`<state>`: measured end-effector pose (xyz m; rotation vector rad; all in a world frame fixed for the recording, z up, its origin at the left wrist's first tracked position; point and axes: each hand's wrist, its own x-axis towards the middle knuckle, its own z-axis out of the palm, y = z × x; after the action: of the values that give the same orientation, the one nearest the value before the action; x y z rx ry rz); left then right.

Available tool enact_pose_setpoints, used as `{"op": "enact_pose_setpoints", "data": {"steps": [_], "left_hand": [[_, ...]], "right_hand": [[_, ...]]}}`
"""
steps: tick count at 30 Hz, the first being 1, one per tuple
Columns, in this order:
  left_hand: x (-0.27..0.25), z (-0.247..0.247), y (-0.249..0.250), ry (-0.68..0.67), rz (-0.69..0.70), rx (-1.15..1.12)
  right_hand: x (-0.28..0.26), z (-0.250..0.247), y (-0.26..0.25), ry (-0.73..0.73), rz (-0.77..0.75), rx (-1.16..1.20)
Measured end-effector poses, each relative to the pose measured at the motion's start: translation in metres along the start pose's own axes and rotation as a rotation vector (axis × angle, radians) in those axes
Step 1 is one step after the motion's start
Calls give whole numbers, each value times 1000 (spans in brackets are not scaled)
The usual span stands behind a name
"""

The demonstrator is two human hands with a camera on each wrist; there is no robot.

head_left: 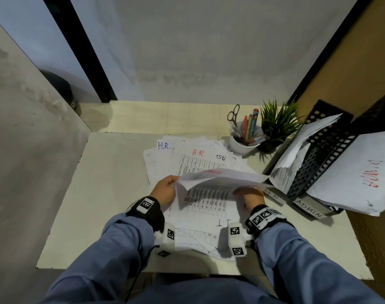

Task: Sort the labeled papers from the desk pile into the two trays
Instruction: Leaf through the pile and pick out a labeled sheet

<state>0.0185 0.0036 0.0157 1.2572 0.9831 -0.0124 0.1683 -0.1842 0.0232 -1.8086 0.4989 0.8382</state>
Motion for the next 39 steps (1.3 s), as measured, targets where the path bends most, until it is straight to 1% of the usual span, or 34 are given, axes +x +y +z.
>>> {"op": "enact_pose_setpoints", "data": {"steps": [1,2,4,5,6,8,11,13,16,18,20,22,25,26,28,30,31,35,37,39], "left_hand": [[-5,2,2,-75,-15,13],[-8,2,3,-110,-17,13],[-14,4,12,-144,-13,-74],[-19,5,18,-150,20,-104],[-23,6,28,-143,66,-87],[-27,9,44,-96,192,20],[-26,12,65,-10,318,50],[-28,17,79,-23,371,-36],[-34,21,93,-88,448,-236],[-37,23,95,-115,499,-280],[-43,26,94,-104,512,-214],[-46,28,87,-117,502,-213],[-47,25,76,-52,434,-388],[-47,23,70,-35,440,-397],[-49,17,60,13,482,-301],[-50,12,52,18,494,-213],[-51,10,49,8,474,-175],[-60,9,41,-70,492,44],[-66,15,48,-32,501,112],[-68,21,60,55,529,104]], "right_hand": [[-3,0,0,-37,-39,-15],[-4,-1,1,-59,-88,34],[-11,-3,-1,-96,-144,180],[-18,-3,-4,-125,-166,211],[-28,-4,-10,-168,-211,197],[-42,-8,-27,-215,-341,179],[-52,-11,-49,-180,-519,72],[-58,-12,-58,-174,-605,59],[-67,-11,-63,-192,-709,139],[-75,-10,-61,-204,-765,155],[-80,-8,-57,-197,-788,165],[-80,-5,-49,-167,-792,190],[-78,-4,-40,-110,-753,228],[-75,-4,-37,-95,-730,245],[-71,-7,-33,-73,-685,255],[-66,-11,-32,-55,-652,250],[-66,-13,-33,-53,-636,253],[-65,-16,-39,-61,-620,240],[-67,-15,-43,-67,-630,223],[-70,-14,-47,-77,-641,229]]}}
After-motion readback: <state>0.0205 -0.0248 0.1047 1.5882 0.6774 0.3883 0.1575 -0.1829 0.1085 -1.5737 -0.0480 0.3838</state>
